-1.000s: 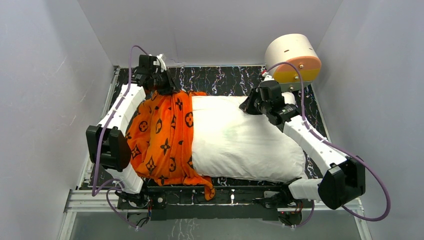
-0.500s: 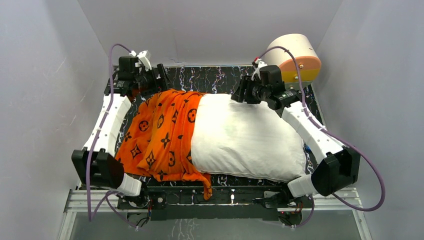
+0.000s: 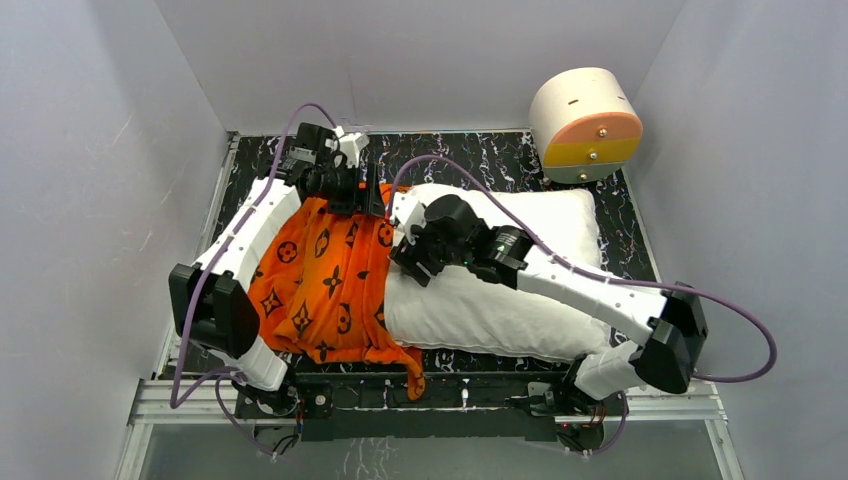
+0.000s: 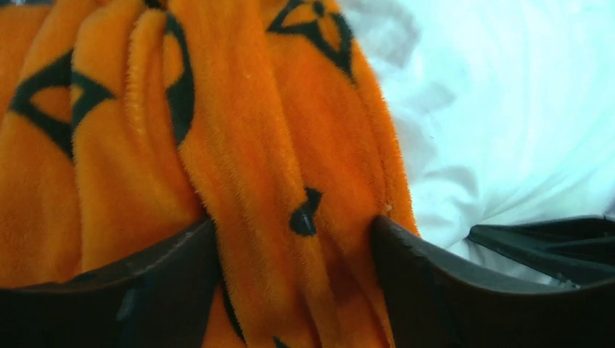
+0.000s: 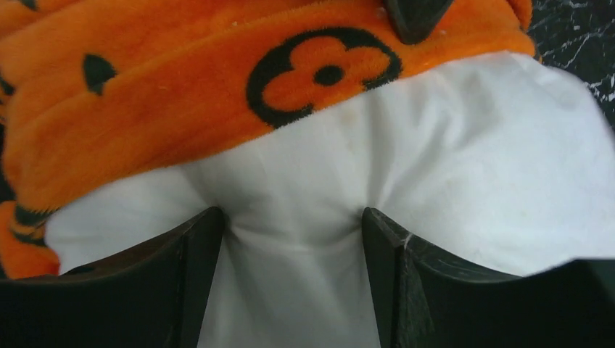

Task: Remove the pillowcase from the pillow
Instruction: Remove the pillow from the pillowcase.

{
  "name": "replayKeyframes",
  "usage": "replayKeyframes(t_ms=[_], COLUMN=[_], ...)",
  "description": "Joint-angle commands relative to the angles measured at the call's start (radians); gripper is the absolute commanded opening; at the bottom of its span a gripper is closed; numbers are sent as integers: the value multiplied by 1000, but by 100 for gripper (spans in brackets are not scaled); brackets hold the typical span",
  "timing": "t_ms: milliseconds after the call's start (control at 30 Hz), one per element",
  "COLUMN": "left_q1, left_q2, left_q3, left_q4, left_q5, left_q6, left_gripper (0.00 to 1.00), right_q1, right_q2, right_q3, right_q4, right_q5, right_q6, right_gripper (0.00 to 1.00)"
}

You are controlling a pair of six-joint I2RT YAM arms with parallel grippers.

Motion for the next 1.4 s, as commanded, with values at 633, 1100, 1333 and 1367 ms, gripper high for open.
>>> replayKeyframes(t_ms=[633,1100,1333,1367], left_q1=[222,219,216,217], left_q2=[-30,-398,-558,-575], left_q3=[36,-104,-354,-391], left_q4=[25,-11,-12,-11], left_q5=[-128,-31,120,144], left_q6=[-19,-72,-173,-198], left_gripper=[43,94,93,93], right_q1=[-112,-145,-160,-160], right_q2=[49,221,240,239], right_q3=[-124,169,201,197], right_q4=[106,57,59,59], right_q5=[348,581,515,506], right_q6=[388,749,740,744], right_gripper=[0,0,0,0])
